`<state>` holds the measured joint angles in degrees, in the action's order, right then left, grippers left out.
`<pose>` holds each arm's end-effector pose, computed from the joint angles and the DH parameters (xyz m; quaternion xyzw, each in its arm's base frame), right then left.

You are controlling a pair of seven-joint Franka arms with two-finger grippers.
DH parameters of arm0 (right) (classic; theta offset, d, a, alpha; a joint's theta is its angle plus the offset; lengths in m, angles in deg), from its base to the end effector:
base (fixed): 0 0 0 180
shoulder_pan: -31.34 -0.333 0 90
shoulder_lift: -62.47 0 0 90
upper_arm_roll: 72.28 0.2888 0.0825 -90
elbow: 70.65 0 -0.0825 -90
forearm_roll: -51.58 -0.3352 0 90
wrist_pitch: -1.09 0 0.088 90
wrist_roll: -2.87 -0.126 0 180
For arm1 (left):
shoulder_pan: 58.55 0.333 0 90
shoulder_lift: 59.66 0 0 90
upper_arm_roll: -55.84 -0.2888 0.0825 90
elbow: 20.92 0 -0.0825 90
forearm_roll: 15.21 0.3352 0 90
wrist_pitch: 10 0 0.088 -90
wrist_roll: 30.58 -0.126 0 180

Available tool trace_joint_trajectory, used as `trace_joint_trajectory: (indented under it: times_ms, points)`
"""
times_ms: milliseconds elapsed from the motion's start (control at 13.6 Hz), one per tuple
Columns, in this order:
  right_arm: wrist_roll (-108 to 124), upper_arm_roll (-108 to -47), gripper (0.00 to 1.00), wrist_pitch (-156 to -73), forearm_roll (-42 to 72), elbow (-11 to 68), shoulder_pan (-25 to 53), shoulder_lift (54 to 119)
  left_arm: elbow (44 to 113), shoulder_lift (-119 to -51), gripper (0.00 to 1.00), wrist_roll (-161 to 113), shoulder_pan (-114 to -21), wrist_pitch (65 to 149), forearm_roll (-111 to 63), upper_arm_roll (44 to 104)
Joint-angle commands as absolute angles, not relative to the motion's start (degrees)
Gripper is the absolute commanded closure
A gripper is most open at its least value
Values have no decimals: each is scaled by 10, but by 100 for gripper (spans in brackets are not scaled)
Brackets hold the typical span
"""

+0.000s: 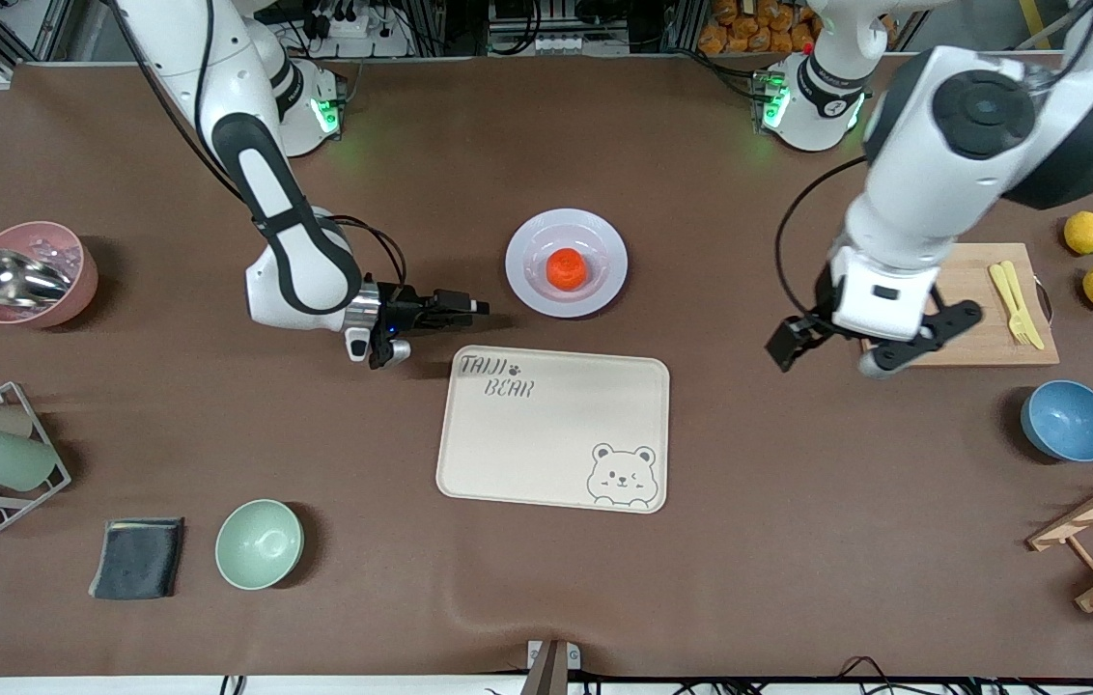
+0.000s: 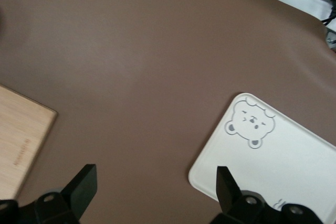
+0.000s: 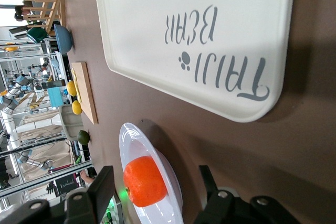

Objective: Place orange and plate with both arms
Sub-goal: 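Withdraw the left gripper while the right gripper approaches the plate rim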

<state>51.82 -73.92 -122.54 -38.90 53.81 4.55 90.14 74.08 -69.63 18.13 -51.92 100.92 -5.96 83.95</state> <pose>0.4325 0.2645 0.1658 -0.8652 0.0067 0.0697 0.4965 0.5453 -0.1818 0.4911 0.9735 0.2169 0.0722 0.0061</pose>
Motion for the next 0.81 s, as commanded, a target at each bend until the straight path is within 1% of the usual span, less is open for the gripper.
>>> trace_joint_trajectory:
  times_ms: [0,73,220,440,514,587,660,734]
  points:
    - [560,-744,32,-1225,-447,548,24,917,701,-698,0,106,-484,952,-85,845]
    - [561,-744,33,-1226,-459,549,12,918,692,-697,0,81,-462,936,-97,846]
    - [562,-744,35,-1227,-472,555,2,918,653,-697,0,34,-439,902,-104,846]
    - [563,-744,42,-1227,-473,565,-6,917,615,-697,0,15,-424,850,-106,845]
    - [564,-744,42,-1227,-483,569,-9,917,613,-694,0,4,-426,846,-107,843]
    - [572,-744,42,-1227,-494,570,-17,917,613,-683,0,-20,-432,843,-111,828]
    - [574,-744,43,-1229,-506,570,-24,918,613,-671,0,-56,-457,840,-129,786]
    - [574,-745,43,-1237,-519,570,-32,918,613,-663,0,-85,-491,837,-148,729]
